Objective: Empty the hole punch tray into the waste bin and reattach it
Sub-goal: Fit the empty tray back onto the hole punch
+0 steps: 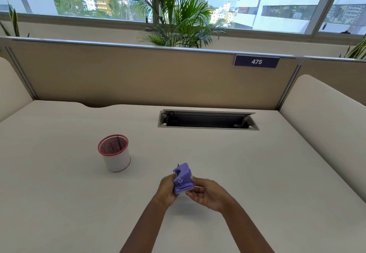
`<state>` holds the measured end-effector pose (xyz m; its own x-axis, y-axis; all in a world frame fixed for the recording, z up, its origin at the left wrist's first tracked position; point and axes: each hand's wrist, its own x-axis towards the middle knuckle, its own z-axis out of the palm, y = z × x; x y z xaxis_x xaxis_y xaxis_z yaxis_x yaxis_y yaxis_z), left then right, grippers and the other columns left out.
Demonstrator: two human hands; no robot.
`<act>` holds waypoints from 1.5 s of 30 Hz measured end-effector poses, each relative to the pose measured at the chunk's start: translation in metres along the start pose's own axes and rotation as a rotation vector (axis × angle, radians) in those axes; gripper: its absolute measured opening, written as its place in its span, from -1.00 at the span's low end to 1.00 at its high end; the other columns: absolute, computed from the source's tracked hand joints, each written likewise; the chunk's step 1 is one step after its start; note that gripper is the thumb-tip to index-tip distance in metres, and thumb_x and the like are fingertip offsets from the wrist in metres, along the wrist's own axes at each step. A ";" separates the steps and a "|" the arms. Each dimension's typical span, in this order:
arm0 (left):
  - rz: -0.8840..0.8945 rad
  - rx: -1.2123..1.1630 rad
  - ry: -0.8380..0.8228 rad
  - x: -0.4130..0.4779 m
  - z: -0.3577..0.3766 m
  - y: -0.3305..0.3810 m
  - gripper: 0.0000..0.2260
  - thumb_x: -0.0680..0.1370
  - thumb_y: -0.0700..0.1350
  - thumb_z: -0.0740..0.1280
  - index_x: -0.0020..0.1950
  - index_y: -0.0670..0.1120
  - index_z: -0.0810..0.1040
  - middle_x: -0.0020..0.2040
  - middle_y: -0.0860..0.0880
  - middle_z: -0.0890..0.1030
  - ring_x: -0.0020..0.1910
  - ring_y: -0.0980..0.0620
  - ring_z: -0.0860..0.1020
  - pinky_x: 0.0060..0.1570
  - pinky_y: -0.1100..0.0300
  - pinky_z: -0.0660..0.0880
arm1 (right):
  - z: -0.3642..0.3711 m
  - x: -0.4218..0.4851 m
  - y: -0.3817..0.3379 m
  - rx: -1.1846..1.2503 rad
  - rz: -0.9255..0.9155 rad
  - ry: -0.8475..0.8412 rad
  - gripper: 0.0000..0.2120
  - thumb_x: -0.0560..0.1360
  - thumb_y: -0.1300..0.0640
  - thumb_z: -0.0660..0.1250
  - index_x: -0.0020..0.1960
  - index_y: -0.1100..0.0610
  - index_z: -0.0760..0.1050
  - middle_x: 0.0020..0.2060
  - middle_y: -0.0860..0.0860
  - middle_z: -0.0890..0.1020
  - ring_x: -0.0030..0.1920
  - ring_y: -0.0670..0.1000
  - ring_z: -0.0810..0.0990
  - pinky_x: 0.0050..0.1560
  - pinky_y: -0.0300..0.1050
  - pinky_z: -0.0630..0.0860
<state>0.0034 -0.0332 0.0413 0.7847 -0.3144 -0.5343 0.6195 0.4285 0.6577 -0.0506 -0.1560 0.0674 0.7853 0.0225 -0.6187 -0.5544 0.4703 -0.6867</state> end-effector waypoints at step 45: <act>-0.109 -0.044 -0.036 -0.014 0.016 -0.043 -0.75 0.65 -0.21 0.02 0.18 -0.26 0.44 -0.09 -0.23 0.59 -0.10 -0.15 0.56 -0.03 0.04 0.49 | -0.007 0.019 -0.001 -0.327 -0.300 0.407 -0.87 0.52 0.33 0.20 -0.12 0.38 0.48 -0.18 0.24 0.51 -0.28 0.11 0.45 -0.28 -0.16 0.38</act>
<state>-0.0338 -0.0613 0.0287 0.7131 -0.3909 -0.5819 0.7006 0.4264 0.5722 -0.0371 -0.1621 0.0535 0.7876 -0.4394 -0.4321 -0.4319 0.1065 -0.8956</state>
